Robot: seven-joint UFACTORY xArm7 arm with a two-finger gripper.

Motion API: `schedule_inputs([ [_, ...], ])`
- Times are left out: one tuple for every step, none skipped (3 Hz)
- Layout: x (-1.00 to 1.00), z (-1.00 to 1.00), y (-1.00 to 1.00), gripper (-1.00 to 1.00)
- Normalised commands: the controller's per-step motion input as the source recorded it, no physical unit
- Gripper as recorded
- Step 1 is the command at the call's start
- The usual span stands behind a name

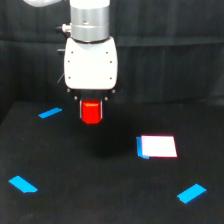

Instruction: Pick up the red object from the table

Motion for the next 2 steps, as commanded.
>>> schedule_inputs([
  [-0.04, -0.03, 0.14, -0.99],
  [0.1, 0.14, -0.07, -1.0],
])
